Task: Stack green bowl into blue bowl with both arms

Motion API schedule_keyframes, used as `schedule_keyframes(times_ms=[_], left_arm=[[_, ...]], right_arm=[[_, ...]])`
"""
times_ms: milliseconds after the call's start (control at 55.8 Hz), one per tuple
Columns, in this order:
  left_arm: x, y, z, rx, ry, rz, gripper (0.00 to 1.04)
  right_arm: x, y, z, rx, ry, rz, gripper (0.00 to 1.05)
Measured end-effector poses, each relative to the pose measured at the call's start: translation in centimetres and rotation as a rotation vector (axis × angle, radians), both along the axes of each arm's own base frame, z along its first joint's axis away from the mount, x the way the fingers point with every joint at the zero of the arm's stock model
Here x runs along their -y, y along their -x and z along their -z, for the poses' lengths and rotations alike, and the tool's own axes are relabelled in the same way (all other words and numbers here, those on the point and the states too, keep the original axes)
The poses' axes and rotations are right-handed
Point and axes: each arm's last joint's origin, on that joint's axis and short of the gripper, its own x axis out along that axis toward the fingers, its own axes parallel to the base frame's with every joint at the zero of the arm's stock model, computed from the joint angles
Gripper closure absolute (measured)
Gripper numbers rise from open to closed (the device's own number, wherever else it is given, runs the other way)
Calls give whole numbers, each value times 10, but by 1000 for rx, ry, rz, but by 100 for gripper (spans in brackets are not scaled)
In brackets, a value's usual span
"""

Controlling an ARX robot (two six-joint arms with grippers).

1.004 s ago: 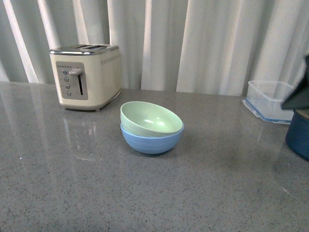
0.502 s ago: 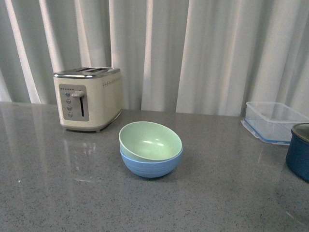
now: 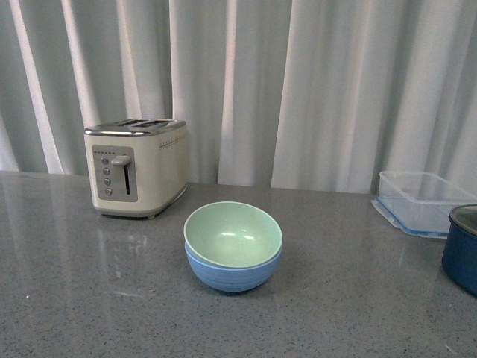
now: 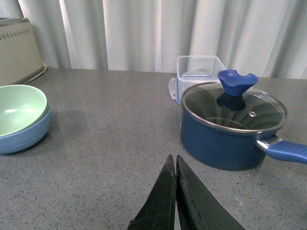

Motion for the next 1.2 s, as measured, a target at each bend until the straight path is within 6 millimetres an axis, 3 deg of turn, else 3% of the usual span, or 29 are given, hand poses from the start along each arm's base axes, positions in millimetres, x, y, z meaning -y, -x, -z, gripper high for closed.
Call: schedule_keyframes(times_ms=[502, 1201], left_arm=[[0, 0, 0, 0, 0, 0, 7], [0, 0, 0, 0, 0, 0, 7]], right_arm=[[0, 26, 19, 11, 0, 0, 104], [0, 45, 18, 17, 0, 0, 104]])
